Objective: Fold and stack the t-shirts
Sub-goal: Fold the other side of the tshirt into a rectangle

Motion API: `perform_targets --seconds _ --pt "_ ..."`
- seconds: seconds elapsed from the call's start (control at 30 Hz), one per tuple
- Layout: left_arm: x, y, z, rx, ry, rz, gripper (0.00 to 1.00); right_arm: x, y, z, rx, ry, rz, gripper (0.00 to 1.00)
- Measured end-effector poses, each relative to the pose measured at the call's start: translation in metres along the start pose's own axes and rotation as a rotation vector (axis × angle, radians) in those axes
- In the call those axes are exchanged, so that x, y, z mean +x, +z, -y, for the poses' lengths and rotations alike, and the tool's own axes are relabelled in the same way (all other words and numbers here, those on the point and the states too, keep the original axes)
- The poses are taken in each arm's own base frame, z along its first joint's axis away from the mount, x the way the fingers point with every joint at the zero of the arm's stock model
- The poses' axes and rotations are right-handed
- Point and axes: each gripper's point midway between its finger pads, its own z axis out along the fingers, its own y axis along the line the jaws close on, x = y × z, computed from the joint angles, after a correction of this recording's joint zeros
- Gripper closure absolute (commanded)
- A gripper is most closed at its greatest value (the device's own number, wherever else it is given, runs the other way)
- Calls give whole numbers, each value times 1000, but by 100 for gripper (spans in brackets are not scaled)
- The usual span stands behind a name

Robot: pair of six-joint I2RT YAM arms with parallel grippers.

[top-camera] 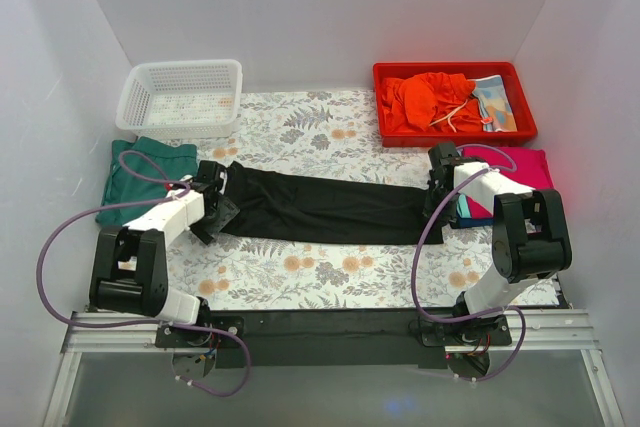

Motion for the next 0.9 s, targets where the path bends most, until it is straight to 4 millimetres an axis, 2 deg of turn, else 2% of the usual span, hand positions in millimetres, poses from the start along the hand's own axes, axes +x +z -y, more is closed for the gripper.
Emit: perform_targets --seconds 0.17,0.4,0.63,0.77,0.9 --pt "0 -1 -7 -18 -10 12 35 0 0 0 0 0 0 81" --pt "12 -11 -41 -141 -18 -19 36 1 0 1 0 1 2 81" --pt "17 -23 -54 -187 -55 -36 38 4 0 6 3 12 2 81" --pt "13 -33 -52 -186 -69 -33 39 6 -1 8 8 14 4 82" --pt "-13 -53 -22 -59 -96 28 39 6 -1 9 10 15 4 82"
